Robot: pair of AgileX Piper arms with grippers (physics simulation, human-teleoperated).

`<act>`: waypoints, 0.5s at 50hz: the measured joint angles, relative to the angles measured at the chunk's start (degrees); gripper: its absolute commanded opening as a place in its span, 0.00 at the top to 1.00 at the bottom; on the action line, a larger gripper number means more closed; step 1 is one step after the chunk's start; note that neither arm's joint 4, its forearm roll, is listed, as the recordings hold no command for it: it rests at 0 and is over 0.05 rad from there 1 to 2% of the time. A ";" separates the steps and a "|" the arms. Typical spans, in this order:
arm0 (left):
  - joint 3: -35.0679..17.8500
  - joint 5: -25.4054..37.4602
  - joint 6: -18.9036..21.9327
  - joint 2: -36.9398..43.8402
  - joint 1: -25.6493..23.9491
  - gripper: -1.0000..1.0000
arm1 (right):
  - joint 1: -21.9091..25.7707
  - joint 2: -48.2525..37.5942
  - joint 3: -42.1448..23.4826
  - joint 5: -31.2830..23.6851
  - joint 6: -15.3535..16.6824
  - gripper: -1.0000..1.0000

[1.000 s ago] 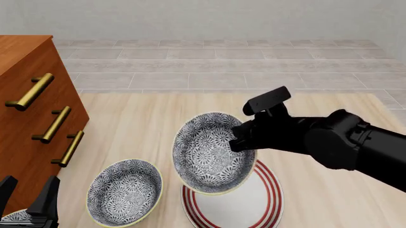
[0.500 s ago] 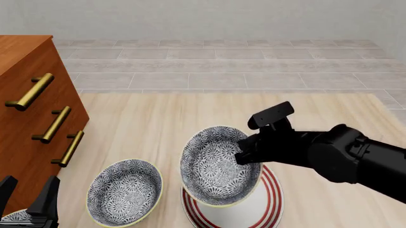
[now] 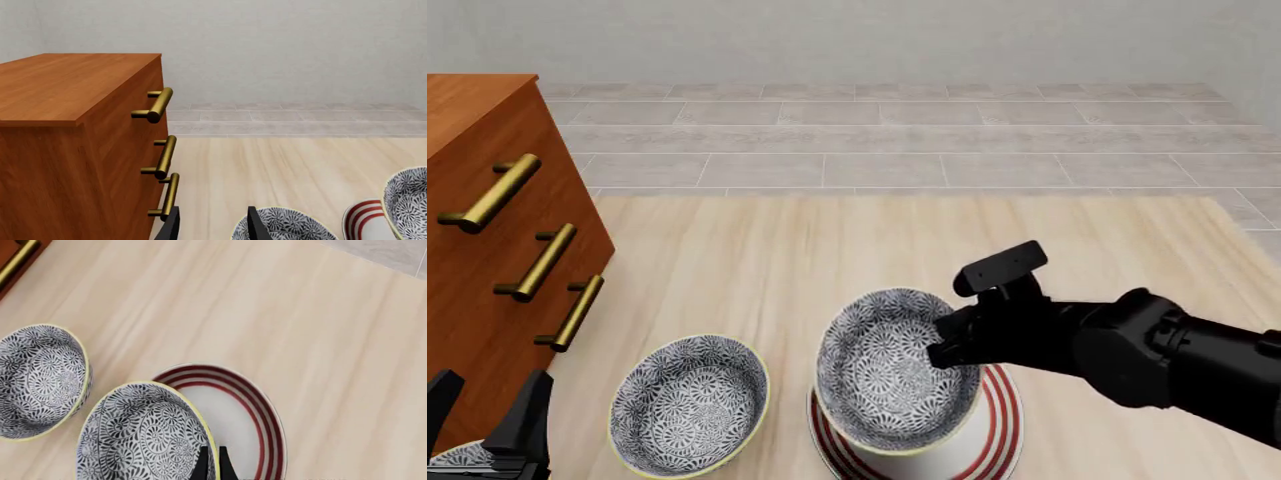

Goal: Pick up the bowl and put it in the front on the plate.

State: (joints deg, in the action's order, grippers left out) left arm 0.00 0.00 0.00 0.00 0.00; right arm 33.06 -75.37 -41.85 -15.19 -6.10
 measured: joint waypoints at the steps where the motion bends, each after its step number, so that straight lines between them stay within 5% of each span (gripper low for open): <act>1: 0.00 0.00 0.00 0.00 0.00 0.00 | -0.04 -0.07 0.22 0.21 -0.07 1.00; 25: 0.00 0.00 0.00 0.00 0.00 0.00 | 0.07 -0.72 3.88 3.28 -2.16 1.00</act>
State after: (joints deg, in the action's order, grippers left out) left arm 0.00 0.00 0.00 0.00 0.00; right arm 33.13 -76.10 -37.97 -11.91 -8.26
